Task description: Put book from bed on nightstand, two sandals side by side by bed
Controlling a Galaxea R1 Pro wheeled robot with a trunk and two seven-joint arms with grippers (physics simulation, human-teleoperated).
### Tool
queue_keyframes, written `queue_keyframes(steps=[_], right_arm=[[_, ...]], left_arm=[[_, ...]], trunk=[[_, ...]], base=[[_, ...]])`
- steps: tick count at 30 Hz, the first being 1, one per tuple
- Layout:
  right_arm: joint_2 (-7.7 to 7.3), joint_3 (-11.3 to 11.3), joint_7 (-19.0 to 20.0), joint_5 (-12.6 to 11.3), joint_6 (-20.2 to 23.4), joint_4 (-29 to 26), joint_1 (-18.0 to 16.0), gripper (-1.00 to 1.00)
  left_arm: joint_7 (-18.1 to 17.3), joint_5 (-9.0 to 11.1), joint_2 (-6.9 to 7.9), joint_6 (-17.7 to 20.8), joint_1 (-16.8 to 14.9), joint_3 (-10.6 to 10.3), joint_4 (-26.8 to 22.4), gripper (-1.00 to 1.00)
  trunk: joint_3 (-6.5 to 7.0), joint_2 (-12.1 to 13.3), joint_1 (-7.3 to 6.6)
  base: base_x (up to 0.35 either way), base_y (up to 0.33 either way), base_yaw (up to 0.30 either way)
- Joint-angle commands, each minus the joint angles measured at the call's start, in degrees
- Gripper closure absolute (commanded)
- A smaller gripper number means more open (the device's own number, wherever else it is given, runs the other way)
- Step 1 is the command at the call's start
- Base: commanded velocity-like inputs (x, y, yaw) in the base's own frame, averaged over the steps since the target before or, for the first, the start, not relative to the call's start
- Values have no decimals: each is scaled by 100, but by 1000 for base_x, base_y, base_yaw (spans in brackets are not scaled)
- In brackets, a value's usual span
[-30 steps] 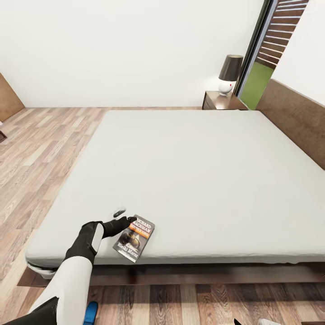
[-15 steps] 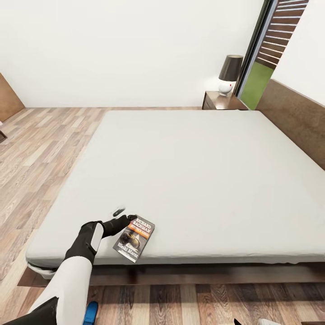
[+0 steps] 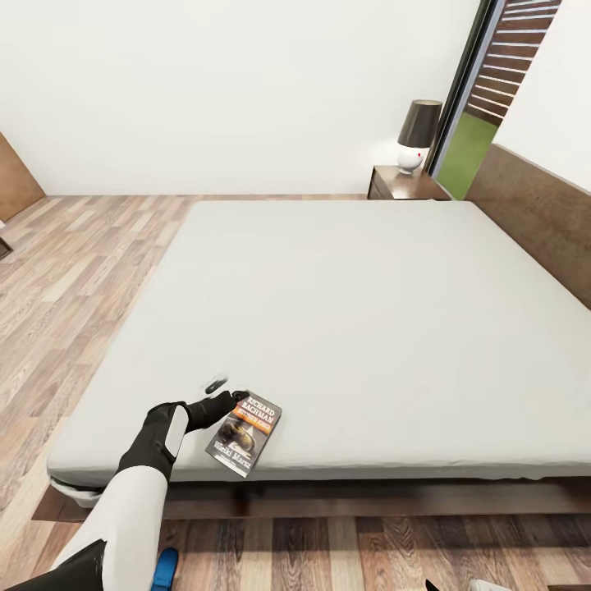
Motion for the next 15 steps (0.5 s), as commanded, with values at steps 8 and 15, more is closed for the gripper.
queue_keyframes(steps=[8, 15], right_arm=[[-1, 43, 25, -59, -17, 8, -5, -100], [-4, 42, 26, -59, -17, 8, -3, -100]], left_arm=[[-27, -10, -8, 42, -6, 38, -8, -100], [-27, -6, -8, 42, -6, 33, -8, -100]], trunk=[[-4, -2, 0], [-4, -2, 0]], base=[[0, 0, 0], [0, 0, 0]])
